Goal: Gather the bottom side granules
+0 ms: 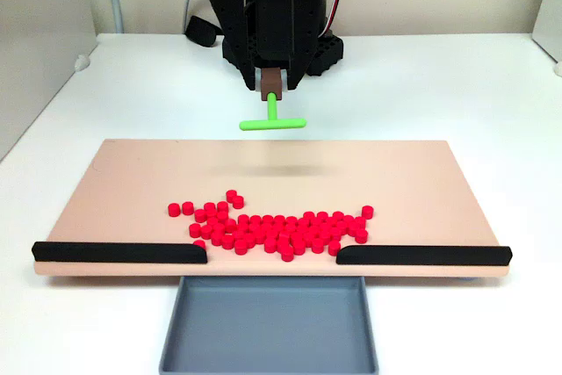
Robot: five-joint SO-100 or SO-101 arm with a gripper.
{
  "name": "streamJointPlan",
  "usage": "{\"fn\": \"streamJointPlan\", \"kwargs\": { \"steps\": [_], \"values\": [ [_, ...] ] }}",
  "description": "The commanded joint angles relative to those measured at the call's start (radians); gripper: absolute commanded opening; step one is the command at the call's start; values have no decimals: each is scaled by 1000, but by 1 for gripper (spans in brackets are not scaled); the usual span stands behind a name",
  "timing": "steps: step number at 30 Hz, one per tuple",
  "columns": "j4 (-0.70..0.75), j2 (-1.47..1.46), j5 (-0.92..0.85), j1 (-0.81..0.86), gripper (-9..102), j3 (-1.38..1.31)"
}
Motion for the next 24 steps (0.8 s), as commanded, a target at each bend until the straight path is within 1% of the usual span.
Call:
{"fn": "streamJointPlan", "kwargs": {
  "steps": [1,5,8,24],
  "values": [
    [2,9,-21,17,4,-31],
    [-3,20,-40,43,3,-32],
    [2,34,-8,34,0,-32],
    [-8,34,6,20,0,-32]
  ]
}}
